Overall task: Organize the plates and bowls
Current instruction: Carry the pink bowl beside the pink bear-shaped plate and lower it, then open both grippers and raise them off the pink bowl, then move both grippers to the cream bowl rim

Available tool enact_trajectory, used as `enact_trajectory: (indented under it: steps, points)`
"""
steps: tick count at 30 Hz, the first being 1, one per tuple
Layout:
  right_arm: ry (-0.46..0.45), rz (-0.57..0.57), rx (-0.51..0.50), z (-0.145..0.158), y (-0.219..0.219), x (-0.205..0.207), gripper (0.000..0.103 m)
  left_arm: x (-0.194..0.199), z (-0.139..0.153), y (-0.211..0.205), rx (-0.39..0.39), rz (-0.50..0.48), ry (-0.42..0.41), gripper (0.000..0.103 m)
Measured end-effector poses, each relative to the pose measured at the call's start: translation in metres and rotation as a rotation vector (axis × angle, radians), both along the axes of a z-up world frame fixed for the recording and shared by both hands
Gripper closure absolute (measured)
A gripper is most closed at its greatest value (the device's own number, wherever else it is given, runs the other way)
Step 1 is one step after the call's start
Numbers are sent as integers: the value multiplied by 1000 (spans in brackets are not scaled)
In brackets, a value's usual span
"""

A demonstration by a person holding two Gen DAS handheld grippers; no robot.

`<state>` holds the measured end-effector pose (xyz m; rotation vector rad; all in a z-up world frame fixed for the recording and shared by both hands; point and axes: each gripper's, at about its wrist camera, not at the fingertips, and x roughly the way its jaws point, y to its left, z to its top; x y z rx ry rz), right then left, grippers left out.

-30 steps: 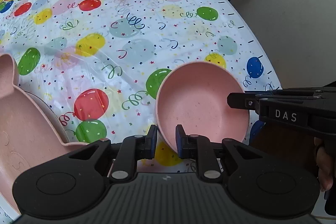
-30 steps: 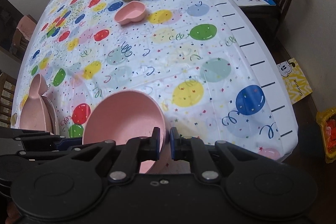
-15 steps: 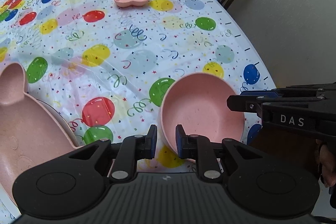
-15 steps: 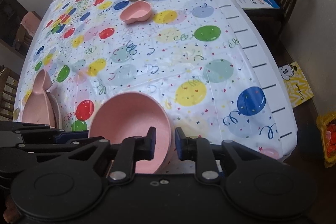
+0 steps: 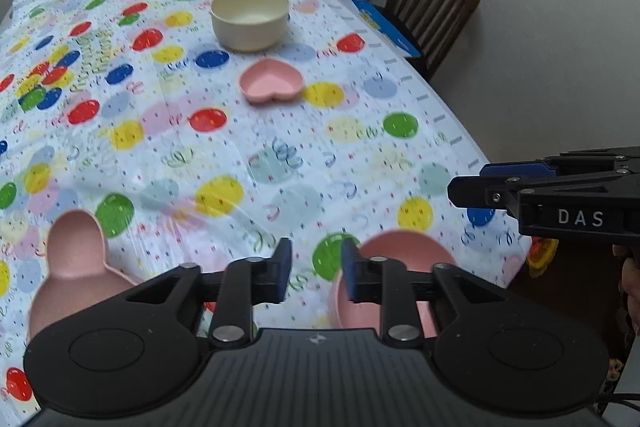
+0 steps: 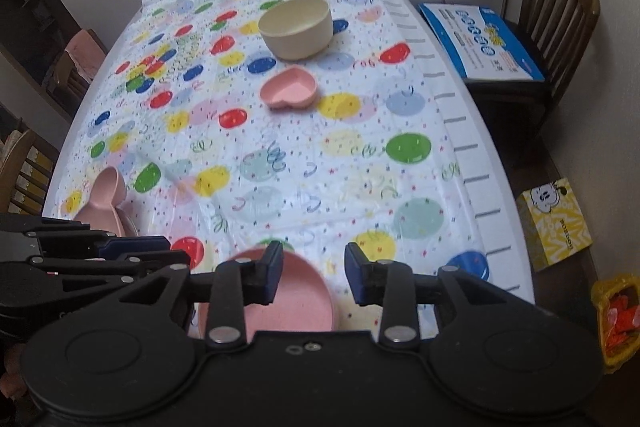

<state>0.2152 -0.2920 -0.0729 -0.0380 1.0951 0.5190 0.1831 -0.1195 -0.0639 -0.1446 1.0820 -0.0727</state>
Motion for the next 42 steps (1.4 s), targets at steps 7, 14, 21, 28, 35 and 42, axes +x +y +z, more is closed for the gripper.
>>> enact_trajectory:
  steps: [7, 14, 21, 28, 35, 42]
  points:
    - [-57, 15, 18, 19, 7, 23, 56, 24, 16, 11, 16, 45, -59, 49]
    - [-94, 24, 19, 26, 16, 52, 38, 57, 20, 23, 37, 97, -92, 37]
    - [-130, 15, 21, 31, 25, 96, 20, 105, 18, 40, 54, 179, -107, 27]
    - [-140, 2, 18, 27, 38, 156, 12, 159, 10, 63, 67, 274, -115, 27]
    - [-155, 11, -12, 12, 59, 211, 13, 209, -2, 85, 86, 359, -108, 27]
    - [-146, 25, -15, -6, 86, 255, 19, 248, -22, 97, 116, 378, -94, 27]
